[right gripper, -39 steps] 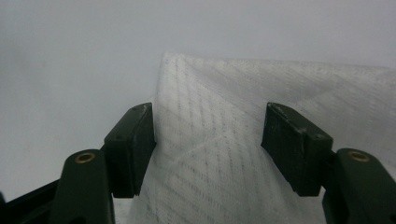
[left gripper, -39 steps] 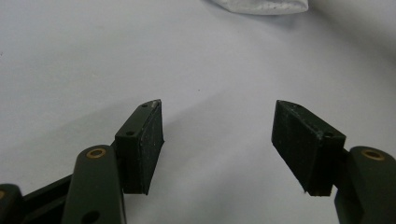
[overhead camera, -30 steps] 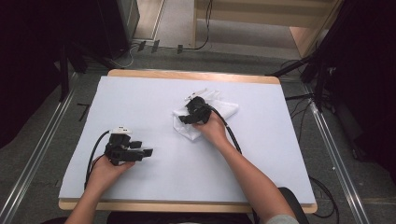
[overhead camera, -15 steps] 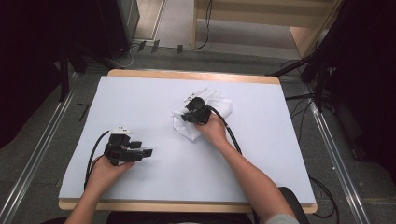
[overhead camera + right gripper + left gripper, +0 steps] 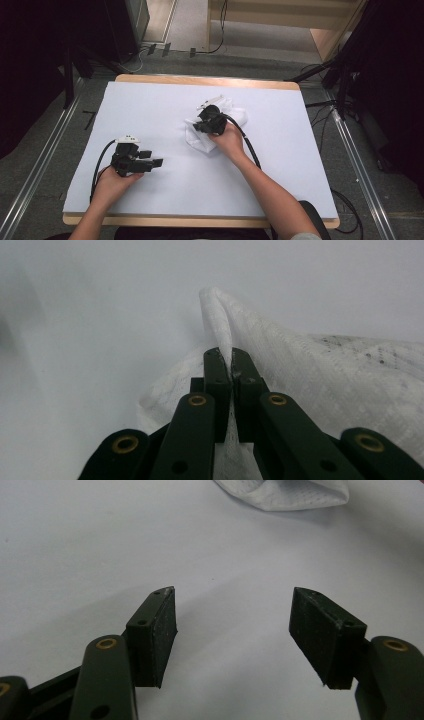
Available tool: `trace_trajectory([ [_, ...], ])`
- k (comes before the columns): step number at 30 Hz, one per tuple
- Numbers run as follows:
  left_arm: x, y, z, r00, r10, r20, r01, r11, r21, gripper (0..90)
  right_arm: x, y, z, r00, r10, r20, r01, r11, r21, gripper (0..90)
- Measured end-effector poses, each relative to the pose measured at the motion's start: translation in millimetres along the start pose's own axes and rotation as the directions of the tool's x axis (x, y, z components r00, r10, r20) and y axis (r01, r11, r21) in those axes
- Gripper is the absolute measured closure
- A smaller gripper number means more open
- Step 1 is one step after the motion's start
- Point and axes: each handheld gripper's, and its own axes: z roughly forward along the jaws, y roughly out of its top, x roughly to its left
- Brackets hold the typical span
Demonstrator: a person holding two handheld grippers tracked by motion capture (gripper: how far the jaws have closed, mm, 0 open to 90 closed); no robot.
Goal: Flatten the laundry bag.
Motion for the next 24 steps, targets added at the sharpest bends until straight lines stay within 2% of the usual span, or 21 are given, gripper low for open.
trace_trajectory([
  [2, -1.4, 1.4, 1.4, 1.0, -0.001, 0.002, 0.001, 1.0, -0.001, 37.3, 0.9, -3.3, -3.8, 1.0, 0.0, -0.004, 0.0, 1.0, -0.018, 89.7],
  [6, -4.2, 3.7, 4.4, 1.0, 0.008, 0.004, -0.008, 1.0, -0.003, 39.2, 2.1, -4.0, -10.3, 1.0, 0.006, -0.005, -0.006, 1.0, -0.018, 89.6],
  [10, -6.9, 8.9, 11.3, 0.9999, 0.008, 0.015, -0.008, 0.9999, 0.011, 42.5, 1.7, -6.5, -26.9, 0.9998, 0.014, -0.015, -0.015, 0.998, -0.055, 89.6],
  [13, -8.8, 13.8, 14.6, 0.9995, 0.016, 0.028, -0.016, 0.9998, 0.009, 44.3, 0.7, -8.9, -31.9, 0.9996, 0.019, -0.02, -0.02, 0.997, -0.07, 89.6],
  [15, -9.5, 16.3, 16.4, 0.9993, 0.011, 0.035, -0.011, 0.9999, 0.008, 56.7, 0.1, -10.8, -34.7, 0.9996, 0.024, -0.016, -0.025, 0.997, -0.074, 89.6],
  [16, -9.2, 18.9, 18.5, 0.998, 0.003, 0.063, -0.003, 0.9999, 0.011, 56.7, -0.6, -11.5, -35.4, 0.9996, 0.024, -0.014, -0.025, 0.997, -0.076, 89.5],
  [17, -9.3, 21.4, 20.6, 0.997, -0.001, 0.077, 0.0, 0.9999, 0.014, 63.0, -1.9, -13.0, -35.7, 0.9996, 0.023, -0.014, -0.025, 0.996, -0.085, 89.6],
  [18, -10.4, 24.0, 22.7, 0.9969, 0.001, 0.079, -0.002, 0.9999, 0.014, 76.1, -2.8, -15.8, -35.5, 0.9989, 0.041, -0.022, -0.043, 0.996, -0.084, 89.6],
  [19, -11.3, 26.1, 24.3, 0.9964, 0.005, 0.084, -0.006, 0.9999, 0.015, 76.1, -2.8, -15.8, -35.5, 0.9989, 0.041, -0.022, -0.043, 0.996, -0.084, 89.6],
  [20, -13.6, 33.5, 30.7, 0.9942, 0.011, 0.107, -0.014, 0.9996, 0.025, 83.8, -1.7, -18.1, -34.5, 0.999, 0.041, -0.017, -0.042, 0.996, -0.078, 89.6],
  [21, -13.6, 33.5, 30.7, 0.9942, 0.011, 0.107, -0.014, 0.9996, 0.025, 85.6, -1.7, -18.1, -34.5, 0.999, 0.041, -0.017, -0.042, 0.996, -0.078, 89.6],
  [23, -17.2, 46.6, 47.3, 0.9914, 0.053, 0.12, -0.058, 0.9976, 0.038, 87.9, -0.3, -20.0, -34.2, 0.9994, 0.032, -0.01, -0.033, 0.997, -0.075, 89.5],
  [24, -17.2, 46.6, 47.3, 0.9914, 0.053, 0.12, -0.058, 0.9976, 0.038, 87.8, -0.3, -20.0, -34.2, 0.9994, 0.032, -0.01, -0.033, 0.997, -0.075, 89.5],
])
